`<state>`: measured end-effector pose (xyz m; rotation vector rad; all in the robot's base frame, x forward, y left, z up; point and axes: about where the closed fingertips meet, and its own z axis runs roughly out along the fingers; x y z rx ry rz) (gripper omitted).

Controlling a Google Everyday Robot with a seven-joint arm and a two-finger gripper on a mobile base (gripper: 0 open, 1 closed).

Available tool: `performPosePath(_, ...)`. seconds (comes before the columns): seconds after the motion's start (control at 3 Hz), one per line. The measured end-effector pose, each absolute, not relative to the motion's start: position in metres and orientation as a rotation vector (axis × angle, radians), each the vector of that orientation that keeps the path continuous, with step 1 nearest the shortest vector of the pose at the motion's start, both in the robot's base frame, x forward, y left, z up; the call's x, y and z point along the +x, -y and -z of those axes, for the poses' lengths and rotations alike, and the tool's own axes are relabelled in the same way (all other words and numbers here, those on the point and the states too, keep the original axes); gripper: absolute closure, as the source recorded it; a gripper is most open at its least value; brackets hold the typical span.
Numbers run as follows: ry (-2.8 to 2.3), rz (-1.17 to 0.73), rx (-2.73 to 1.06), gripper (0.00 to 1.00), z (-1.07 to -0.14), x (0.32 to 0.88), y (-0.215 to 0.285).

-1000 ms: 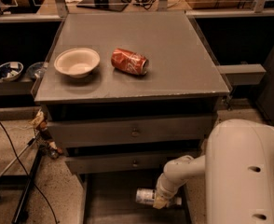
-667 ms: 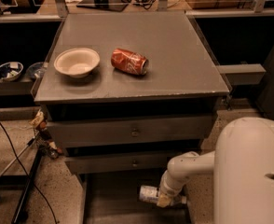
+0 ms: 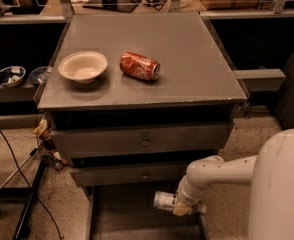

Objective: Pick blue plastic bottle from bottom drawer and place on counter

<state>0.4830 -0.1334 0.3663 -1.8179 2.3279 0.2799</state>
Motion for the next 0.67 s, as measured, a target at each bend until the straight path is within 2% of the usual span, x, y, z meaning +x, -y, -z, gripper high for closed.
performPosePath(0.67, -2.303, -0.242, -1.843, 1.0, -0.418, 0.47, 0.144)
